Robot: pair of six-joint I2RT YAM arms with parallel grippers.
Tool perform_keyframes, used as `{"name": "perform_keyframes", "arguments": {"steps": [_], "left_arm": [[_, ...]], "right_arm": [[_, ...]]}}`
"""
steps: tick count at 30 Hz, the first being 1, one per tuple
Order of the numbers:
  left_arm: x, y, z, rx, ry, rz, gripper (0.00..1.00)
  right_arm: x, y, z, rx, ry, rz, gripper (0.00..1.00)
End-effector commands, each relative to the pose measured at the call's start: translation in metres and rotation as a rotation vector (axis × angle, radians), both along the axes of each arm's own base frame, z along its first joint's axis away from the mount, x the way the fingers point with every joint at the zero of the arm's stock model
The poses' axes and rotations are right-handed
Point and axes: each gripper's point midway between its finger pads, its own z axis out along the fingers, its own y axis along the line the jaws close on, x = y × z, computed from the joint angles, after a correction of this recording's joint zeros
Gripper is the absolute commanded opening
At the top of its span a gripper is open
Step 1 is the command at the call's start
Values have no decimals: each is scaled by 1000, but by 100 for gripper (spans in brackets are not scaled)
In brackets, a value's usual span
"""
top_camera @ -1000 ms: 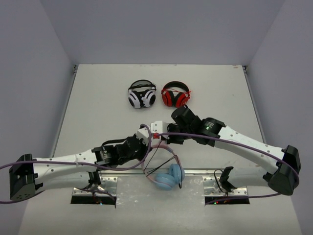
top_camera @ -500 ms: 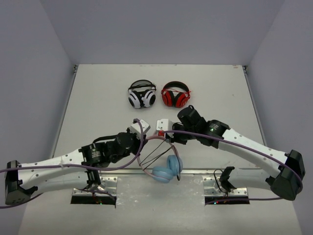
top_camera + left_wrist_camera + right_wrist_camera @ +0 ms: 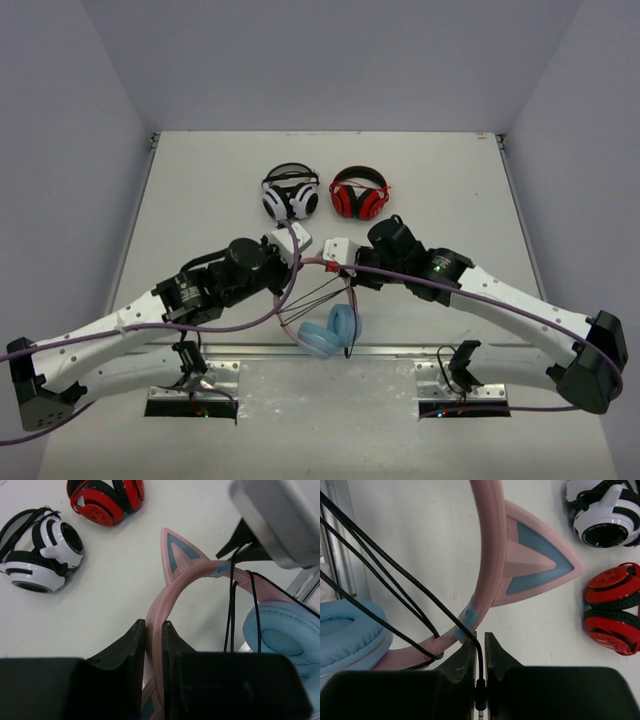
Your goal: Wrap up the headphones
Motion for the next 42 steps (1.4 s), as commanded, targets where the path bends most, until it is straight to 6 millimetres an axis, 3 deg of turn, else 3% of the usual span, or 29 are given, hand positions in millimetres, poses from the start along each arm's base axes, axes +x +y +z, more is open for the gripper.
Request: {"name": "perform_keyframes", "arguments": {"steps": [1, 8, 18, 29, 38, 42], "left_arm": [[25, -14, 75, -180, -109, -88, 1], [49, -36, 55, -125, -25, -208, 1], [64, -32, 45, -179, -69, -357, 0], [65, -49, 42, -229, -46, -614, 1], [97, -28, 24, -252, -6, -558, 1], [105, -30, 18, -238, 16, -570, 1]], "right_arm": [[19, -22, 0, -38, -75, -117, 8], [25, -28, 7, -10, -128, -144, 2], [29, -29, 7, 27, -126, -167, 2], [20, -24, 14, 74, -104, -119, 13], [23, -25, -4, 16, -54, -138, 17], [23, -21, -4, 35, -41, -143, 22]]}}
